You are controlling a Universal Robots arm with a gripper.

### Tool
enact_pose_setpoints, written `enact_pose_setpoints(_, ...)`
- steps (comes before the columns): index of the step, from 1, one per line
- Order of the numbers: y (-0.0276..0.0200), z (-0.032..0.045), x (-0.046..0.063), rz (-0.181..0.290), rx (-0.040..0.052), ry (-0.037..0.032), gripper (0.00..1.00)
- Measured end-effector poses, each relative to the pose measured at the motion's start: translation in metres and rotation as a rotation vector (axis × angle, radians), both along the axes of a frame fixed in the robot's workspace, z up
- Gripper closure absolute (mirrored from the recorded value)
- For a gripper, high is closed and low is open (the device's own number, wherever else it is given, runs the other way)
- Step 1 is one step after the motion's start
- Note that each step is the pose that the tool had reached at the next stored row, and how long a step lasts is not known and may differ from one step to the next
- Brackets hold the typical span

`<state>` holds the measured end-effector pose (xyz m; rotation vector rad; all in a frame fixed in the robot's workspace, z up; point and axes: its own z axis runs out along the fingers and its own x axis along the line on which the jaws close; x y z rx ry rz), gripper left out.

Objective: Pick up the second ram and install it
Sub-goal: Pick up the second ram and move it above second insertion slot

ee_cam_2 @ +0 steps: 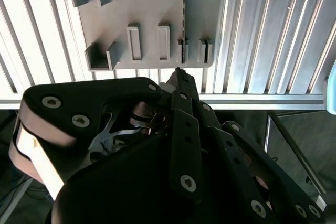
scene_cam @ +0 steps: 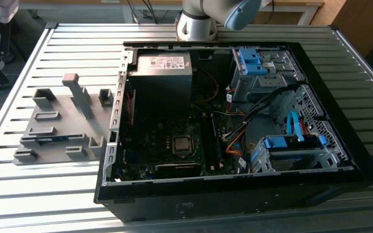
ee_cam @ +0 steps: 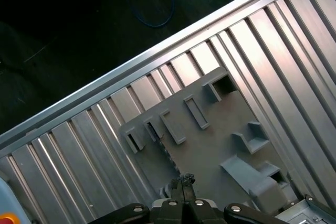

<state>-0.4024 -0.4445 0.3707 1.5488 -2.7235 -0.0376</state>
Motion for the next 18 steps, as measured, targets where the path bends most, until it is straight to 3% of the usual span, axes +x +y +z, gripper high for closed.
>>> enact_pose_setpoints(9, -0.0004, -0.0037, 0.0, 0.05, 0.0, 0.0, 0.89)
enact_pose_setpoints(18, -0.0006, -0.0065, 0.0, 0.163, 0.0, -0.0008, 0.89)
